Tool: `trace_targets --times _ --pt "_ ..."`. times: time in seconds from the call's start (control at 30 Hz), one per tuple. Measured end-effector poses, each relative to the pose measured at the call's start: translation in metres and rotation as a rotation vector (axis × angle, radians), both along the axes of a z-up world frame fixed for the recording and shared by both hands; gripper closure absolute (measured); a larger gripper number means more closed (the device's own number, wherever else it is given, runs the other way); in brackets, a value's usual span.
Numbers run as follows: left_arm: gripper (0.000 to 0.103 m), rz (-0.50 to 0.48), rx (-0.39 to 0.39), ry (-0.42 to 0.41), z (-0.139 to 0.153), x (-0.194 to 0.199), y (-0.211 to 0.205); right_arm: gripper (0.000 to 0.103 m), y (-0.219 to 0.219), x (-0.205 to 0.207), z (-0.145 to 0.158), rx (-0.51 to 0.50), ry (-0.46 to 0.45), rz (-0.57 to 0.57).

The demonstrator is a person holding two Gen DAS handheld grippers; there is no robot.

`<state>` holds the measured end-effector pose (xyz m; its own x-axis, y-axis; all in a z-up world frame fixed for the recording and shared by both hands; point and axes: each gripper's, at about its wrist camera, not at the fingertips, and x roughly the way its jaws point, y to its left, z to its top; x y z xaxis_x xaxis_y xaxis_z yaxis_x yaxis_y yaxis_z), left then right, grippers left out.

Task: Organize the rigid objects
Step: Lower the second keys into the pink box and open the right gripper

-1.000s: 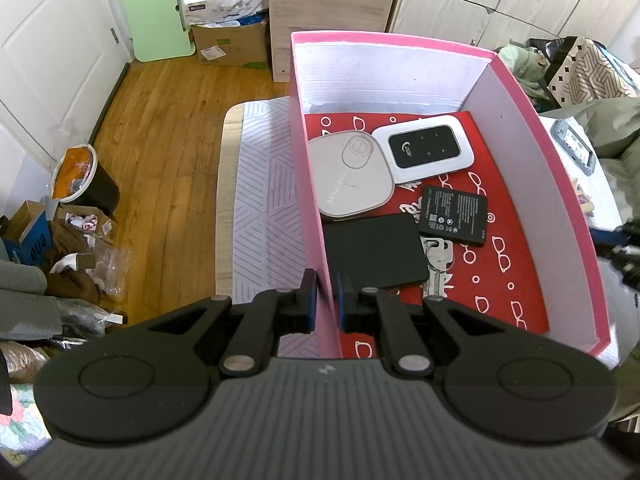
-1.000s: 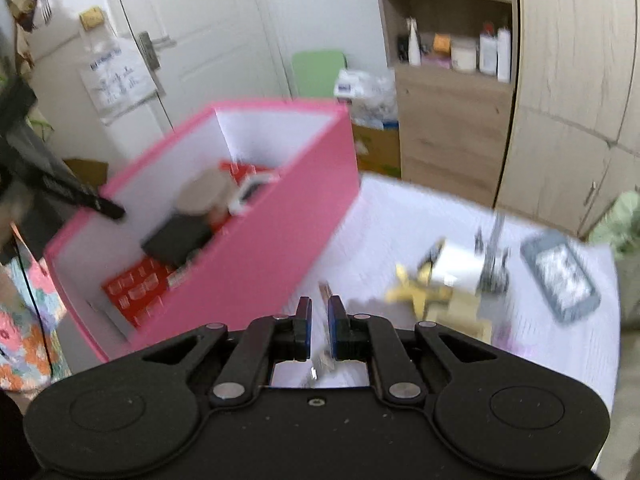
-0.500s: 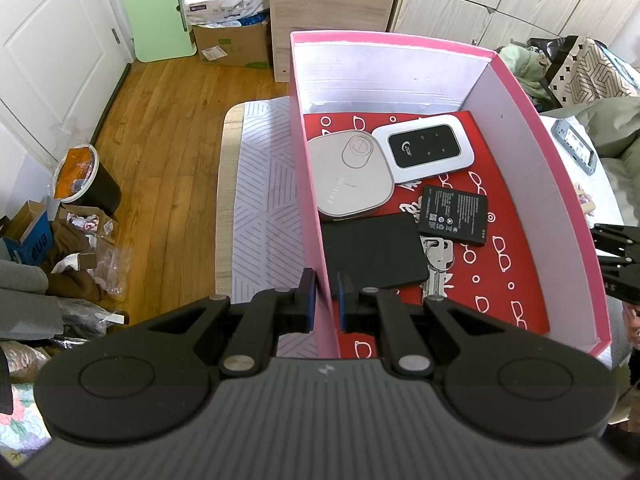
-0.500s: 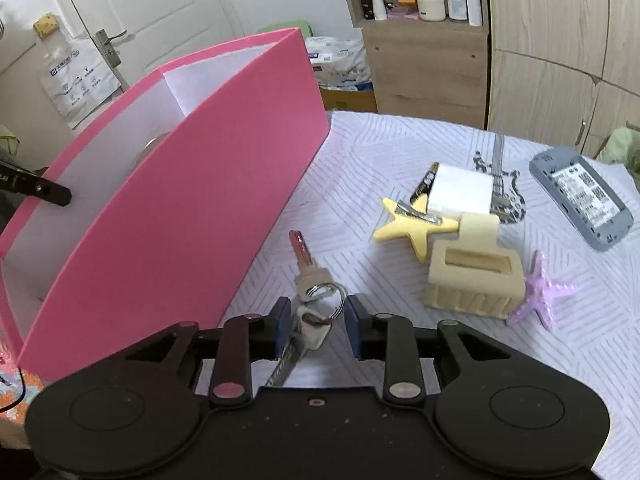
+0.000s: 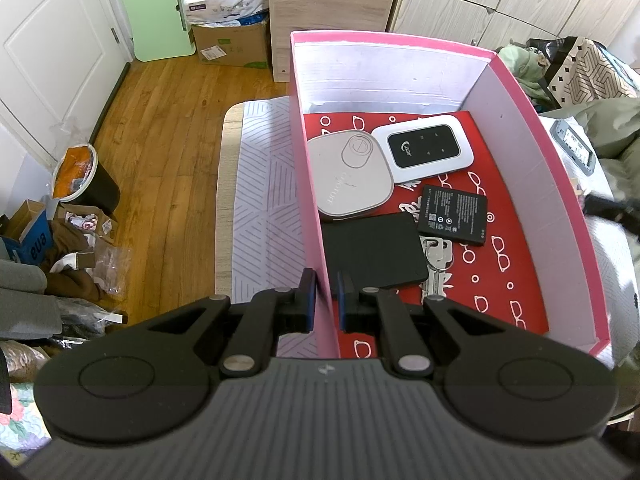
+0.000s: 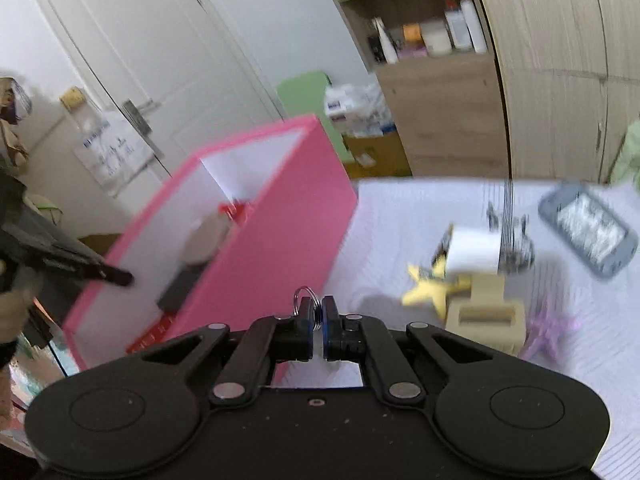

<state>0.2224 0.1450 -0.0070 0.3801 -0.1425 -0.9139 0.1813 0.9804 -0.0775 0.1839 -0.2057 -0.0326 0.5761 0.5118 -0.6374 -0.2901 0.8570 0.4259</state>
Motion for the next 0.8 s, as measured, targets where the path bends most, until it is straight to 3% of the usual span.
trace_targets --times 0.23,0.47,0.67,0.8 --pt "0.094 0.002 -0.001 0.0 0.0 0.0 0.0 0.097 0.003 -0.002 0.052 -0.031 -0.158 0.001" --pt "0.094 -0.001 0.002 -0.003 0.0 -0.001 0.0 0.097 0.018 0.001 0.104 -0.036 -0.272 0.089" --pt "0.094 -0.005 0.009 -0.013 -0.001 -0.002 -0.002 0.097 0.047 0.007 0.119 -0.031 -0.299 0.197" --pt "0.094 0.002 0.011 -0.007 0.0 -0.001 -0.002 0.097 0.075 0.02 0.107 -0.055 -0.279 0.253"
